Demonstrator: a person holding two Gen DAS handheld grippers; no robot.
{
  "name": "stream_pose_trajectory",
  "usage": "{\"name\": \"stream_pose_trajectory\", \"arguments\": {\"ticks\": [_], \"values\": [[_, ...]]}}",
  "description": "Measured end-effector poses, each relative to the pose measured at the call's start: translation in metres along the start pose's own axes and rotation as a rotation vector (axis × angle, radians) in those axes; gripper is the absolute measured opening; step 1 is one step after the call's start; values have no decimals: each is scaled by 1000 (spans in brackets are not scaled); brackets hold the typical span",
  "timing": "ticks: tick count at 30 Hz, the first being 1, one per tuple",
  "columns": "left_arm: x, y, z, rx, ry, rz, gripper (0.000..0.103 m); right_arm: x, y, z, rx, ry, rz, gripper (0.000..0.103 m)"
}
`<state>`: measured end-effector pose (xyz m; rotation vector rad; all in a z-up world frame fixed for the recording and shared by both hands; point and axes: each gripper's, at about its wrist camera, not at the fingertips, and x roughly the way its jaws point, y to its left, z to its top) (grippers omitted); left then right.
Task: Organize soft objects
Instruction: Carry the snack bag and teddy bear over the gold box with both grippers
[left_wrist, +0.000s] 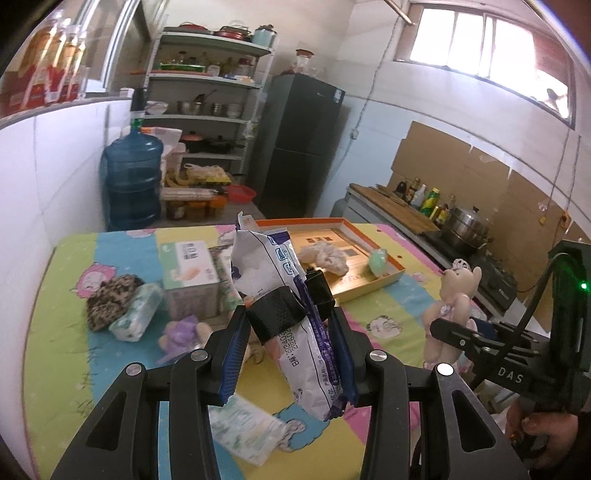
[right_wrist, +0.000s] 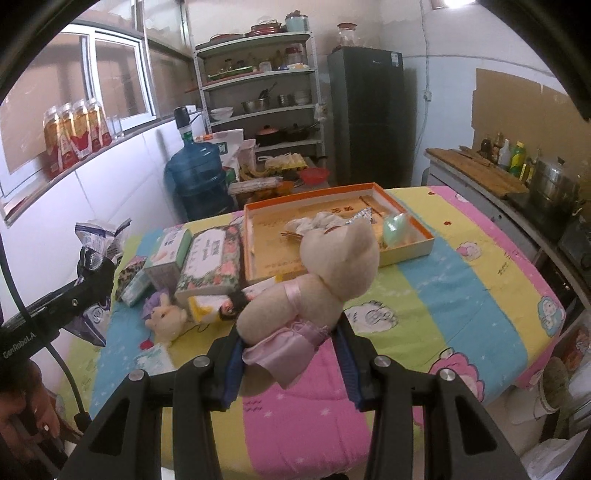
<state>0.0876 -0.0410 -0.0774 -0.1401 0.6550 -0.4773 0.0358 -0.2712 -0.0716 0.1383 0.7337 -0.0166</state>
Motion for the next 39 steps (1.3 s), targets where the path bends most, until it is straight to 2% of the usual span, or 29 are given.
{"name": "stream_pose_trajectory", "arguments": {"ticks": [9, 20, 30, 39], "values": [[39, -22, 19, 18, 24, -33, 45, 13, -28, 20, 8, -1, -17, 45], [88, -36, 38, 7, 66, -37, 45, 48, -60, 44, 20, 23, 10, 45], [137, -50, 55, -25, 100, -19, 44, 89, -81, 71, -7, 52, 61, 45], [184, -60, 65, -66, 161, 36, 44, 134, -98, 98, -71, 74, 125, 45]]}}
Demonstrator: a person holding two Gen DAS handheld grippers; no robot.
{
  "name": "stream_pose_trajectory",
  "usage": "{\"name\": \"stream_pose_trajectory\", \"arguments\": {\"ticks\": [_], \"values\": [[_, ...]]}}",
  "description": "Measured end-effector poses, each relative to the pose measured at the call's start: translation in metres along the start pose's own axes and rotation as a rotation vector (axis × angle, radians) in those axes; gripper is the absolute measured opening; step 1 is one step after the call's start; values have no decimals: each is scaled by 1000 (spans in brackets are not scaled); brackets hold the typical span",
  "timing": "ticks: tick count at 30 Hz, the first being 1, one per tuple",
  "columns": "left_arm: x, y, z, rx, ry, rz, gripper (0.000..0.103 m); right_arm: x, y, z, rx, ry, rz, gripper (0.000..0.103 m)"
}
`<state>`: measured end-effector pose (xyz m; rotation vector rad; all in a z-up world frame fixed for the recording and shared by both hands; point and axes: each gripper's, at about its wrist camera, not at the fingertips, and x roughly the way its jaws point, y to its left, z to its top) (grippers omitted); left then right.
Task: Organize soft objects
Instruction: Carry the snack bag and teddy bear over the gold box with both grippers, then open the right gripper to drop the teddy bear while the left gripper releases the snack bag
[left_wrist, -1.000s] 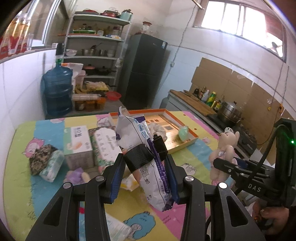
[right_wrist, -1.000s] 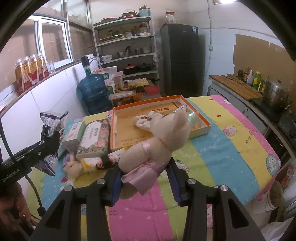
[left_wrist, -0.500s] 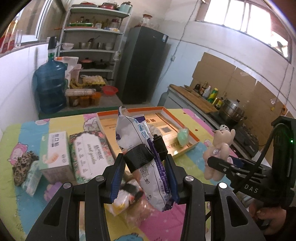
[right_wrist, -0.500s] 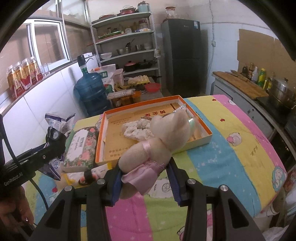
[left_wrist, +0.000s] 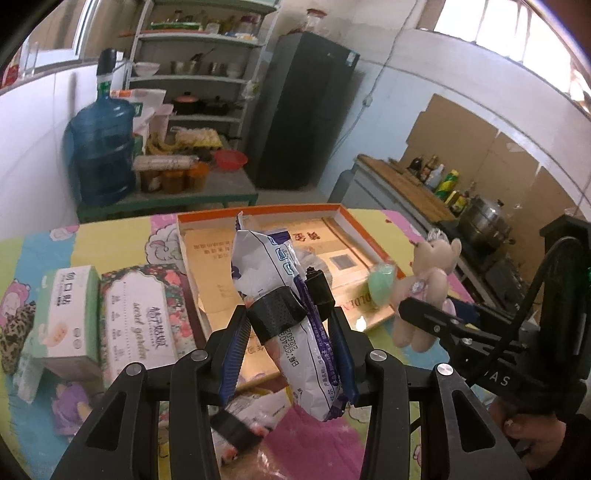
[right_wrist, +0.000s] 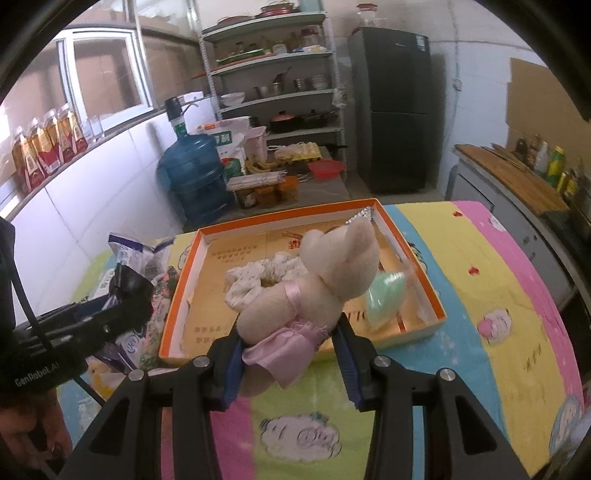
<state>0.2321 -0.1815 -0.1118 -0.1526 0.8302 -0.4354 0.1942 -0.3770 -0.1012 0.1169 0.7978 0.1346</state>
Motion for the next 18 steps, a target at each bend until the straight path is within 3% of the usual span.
{"name": "stream_pose_trajectory", "arguments": {"ticks": [18], "values": [[52, 3, 7, -82, 70, 125, 44, 70, -18, 34, -118, 72, 125, 45]]}}
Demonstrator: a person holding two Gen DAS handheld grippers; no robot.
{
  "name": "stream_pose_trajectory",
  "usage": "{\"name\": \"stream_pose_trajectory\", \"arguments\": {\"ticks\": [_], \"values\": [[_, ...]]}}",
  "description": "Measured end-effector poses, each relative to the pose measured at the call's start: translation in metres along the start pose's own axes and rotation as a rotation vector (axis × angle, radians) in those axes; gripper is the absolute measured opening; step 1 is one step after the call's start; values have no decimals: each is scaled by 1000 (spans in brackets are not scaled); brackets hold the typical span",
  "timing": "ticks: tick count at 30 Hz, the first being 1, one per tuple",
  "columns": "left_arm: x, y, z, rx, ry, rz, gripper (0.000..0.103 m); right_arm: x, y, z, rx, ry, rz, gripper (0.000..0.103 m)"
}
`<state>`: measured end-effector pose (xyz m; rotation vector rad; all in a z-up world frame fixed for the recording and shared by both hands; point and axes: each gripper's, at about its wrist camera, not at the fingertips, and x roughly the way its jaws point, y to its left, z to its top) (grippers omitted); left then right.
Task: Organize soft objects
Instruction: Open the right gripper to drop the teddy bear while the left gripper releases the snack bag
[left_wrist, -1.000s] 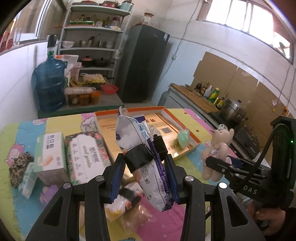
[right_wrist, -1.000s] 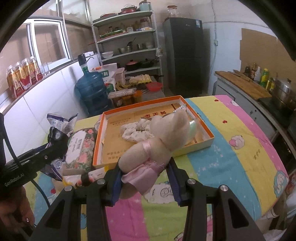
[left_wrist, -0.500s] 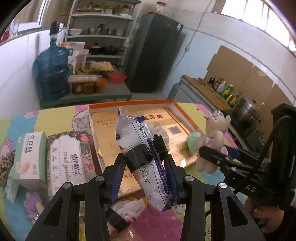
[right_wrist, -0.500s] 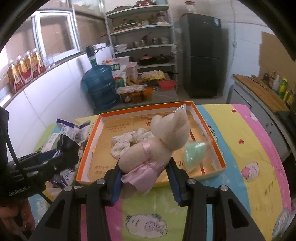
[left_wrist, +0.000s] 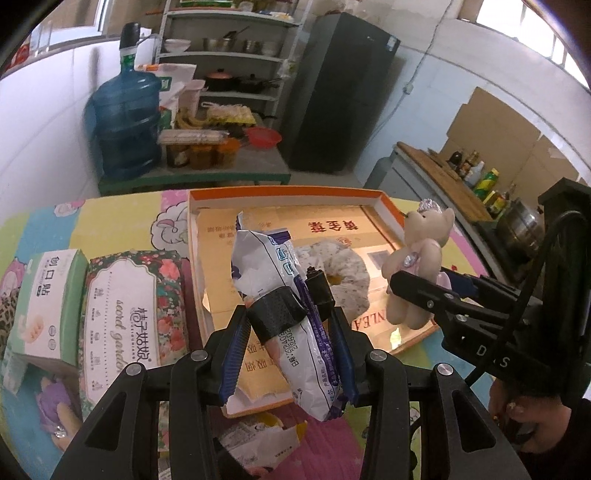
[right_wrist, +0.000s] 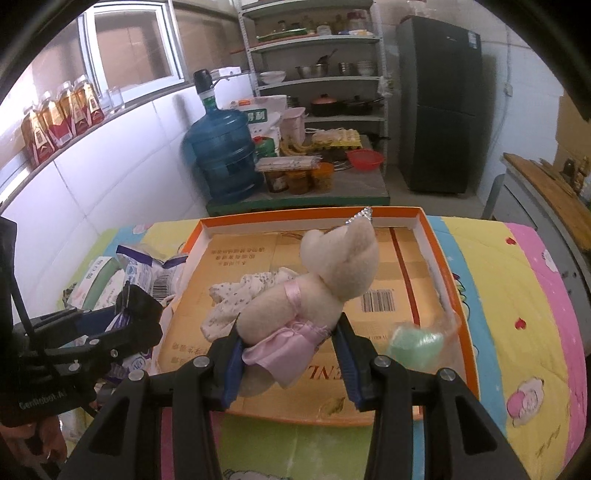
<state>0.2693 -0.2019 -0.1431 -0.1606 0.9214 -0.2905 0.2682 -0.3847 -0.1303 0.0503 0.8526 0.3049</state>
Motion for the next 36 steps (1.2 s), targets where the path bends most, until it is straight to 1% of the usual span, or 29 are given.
{"name": "stream_pose_trajectory", "arguments": {"ticks": [9, 17, 22, 26, 29, 31, 33, 36], "values": [[25, -3, 4, -12, 50, 16, 44, 20, -10, 4, -28, 41, 36, 45], [42, -4, 5, -21, 98, 24, 44, 40, -12, 4, -38, 102, 76, 45], [51, 0, 4, -34, 118, 31, 44, 50, -13, 3, -36, 130, 80, 46], [54, -1, 2, -18, 120, 32, 44, 53, -13, 3, -36, 134, 77, 46], [56, -2, 3, -13, 126, 26, 44, 54, -13, 3, -35, 132, 75, 49], [56, -2, 3, -12, 126, 29, 45, 55, -13, 2, -33, 130, 72, 56], [56, -3, 3, -3, 125, 36, 46, 54, -14, 2, -30, 126, 68, 60], [55, -5, 3, 10, 120, 43, 50, 51, -14, 3, -31, 114, 62, 61]]}}
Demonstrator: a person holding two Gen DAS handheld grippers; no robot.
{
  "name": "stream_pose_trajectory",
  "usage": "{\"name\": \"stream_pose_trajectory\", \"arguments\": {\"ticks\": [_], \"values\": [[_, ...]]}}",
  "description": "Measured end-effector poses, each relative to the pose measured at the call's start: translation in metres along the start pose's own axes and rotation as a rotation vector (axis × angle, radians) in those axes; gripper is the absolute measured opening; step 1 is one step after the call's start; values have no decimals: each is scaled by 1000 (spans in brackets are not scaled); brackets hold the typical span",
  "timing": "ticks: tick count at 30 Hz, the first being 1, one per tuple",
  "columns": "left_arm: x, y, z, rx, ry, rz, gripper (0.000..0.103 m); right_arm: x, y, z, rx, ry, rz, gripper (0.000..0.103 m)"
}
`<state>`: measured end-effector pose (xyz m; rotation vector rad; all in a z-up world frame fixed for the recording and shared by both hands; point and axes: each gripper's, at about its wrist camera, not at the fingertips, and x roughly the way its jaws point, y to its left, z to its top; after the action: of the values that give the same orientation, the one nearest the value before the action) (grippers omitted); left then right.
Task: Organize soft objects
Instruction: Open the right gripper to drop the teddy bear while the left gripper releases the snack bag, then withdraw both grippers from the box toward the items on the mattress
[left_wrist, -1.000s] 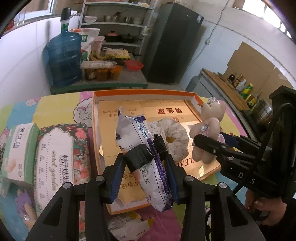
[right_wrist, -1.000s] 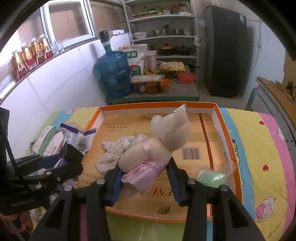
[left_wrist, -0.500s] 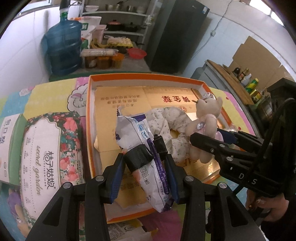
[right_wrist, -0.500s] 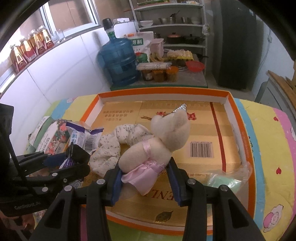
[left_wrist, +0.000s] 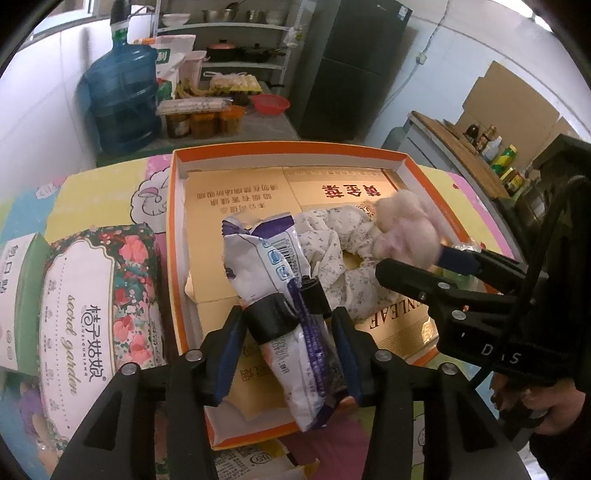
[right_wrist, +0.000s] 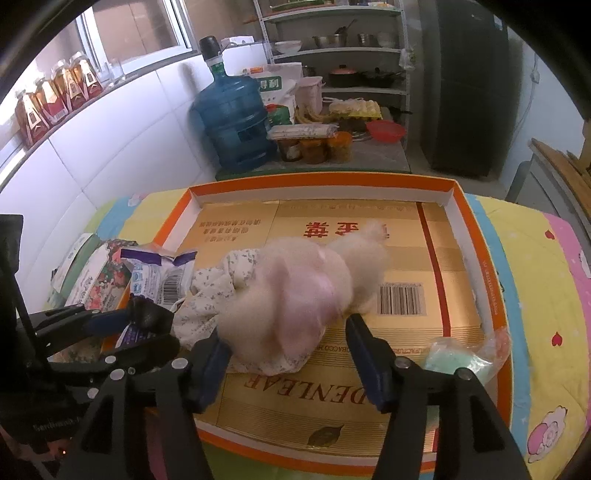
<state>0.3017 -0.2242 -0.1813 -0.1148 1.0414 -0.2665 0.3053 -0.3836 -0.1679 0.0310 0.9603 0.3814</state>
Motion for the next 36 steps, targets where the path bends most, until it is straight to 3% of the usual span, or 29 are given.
{"name": "stream_pose_trajectory", "arguments": {"ticks": [12, 36], "values": [[-22, -3, 0, 0, -61, -6, 70, -27, -2, 3, 35, -61, -20, 62], [-98, -8, -19, 78, -176, -68, 70, -92, 24, -16, 89, -157, -90, 62]]}}
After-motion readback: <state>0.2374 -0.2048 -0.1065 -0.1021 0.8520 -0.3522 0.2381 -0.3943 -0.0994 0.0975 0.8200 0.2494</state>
